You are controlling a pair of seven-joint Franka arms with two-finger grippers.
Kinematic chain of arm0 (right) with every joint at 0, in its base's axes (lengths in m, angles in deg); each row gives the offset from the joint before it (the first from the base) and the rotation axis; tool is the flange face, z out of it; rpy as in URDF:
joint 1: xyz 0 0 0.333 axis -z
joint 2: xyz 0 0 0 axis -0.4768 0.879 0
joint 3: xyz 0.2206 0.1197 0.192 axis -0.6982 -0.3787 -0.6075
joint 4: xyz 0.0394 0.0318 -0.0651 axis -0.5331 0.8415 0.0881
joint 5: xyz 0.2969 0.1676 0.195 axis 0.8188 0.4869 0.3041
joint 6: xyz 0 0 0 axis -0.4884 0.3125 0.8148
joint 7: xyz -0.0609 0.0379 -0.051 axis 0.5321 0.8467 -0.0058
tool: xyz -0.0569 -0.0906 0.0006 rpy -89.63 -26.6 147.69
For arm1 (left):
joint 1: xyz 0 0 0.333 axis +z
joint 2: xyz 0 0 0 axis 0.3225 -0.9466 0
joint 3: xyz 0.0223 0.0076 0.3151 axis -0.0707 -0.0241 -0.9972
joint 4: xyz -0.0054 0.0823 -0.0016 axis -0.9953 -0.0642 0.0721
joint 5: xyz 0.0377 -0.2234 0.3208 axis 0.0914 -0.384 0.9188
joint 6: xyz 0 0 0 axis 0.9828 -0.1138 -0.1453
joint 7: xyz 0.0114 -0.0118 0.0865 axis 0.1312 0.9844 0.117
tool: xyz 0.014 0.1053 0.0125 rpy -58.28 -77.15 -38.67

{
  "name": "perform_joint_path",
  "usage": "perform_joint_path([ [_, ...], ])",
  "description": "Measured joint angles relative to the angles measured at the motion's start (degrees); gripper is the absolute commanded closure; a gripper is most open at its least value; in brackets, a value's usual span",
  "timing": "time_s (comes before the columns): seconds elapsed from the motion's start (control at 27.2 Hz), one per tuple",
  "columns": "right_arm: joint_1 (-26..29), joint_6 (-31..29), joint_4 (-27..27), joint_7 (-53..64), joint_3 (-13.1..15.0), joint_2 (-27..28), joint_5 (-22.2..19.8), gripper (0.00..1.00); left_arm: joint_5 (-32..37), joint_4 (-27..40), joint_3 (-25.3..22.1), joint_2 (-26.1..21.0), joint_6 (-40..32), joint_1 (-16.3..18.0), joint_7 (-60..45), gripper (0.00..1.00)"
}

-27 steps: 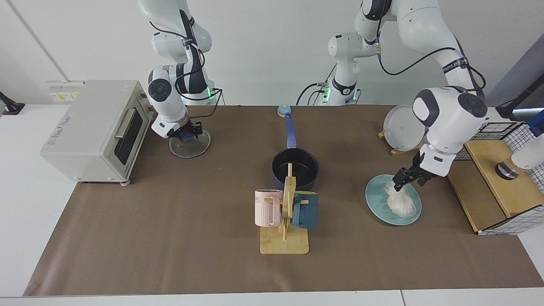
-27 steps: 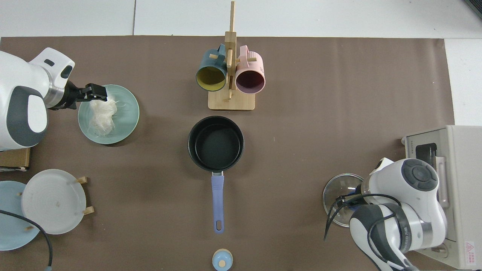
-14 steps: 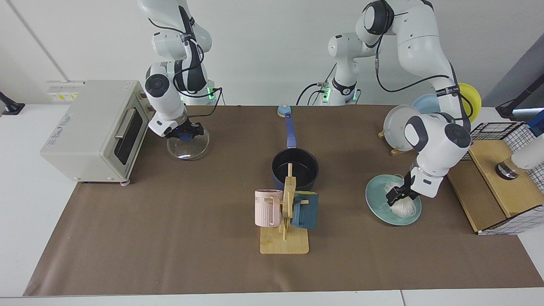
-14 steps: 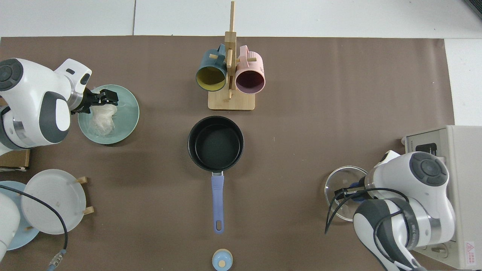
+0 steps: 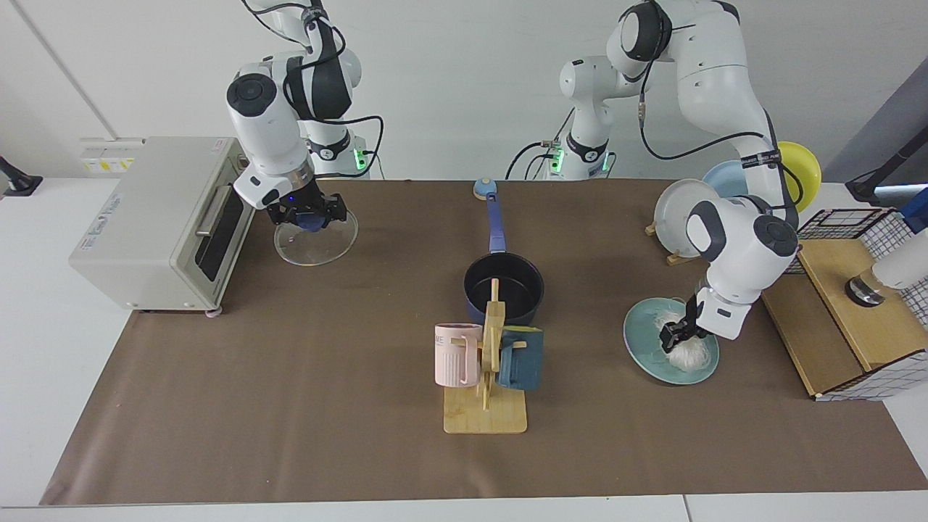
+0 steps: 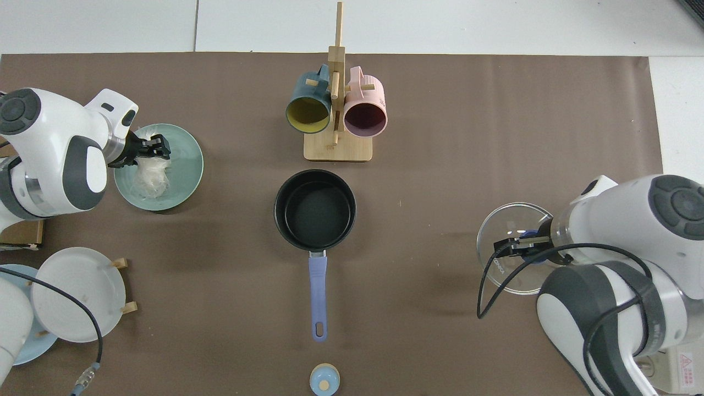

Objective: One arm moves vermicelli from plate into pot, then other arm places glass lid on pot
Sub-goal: 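Lift the vermicelli with the left gripper and carry it over the pot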

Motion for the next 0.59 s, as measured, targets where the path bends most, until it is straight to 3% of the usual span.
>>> perform_joint_path([
  [0.18, -0.4, 6.5, -8.3, -1.2, -0.6, 2.7, 0.3, 1.00, 0.1, -0.9, 0.3, 0.1, -0.8, 0.0, 0.0, 1.00],
  [0.33, -0.3, 9.7, -14.3, -1.3, -0.7, 5.8, 1.1, 1.00, 0.2, -5.0, 0.9, 0.5, -6.7, -0.1, 0.0, 1.00],
  [0.59, -0.2, 10.7, -18.4, -1.3, -0.6, 8.5, 1.1, 1.00, 0.2, -9.2, 4.6, 6.2, -15.6, -0.2, -4.6, 1.00],
])
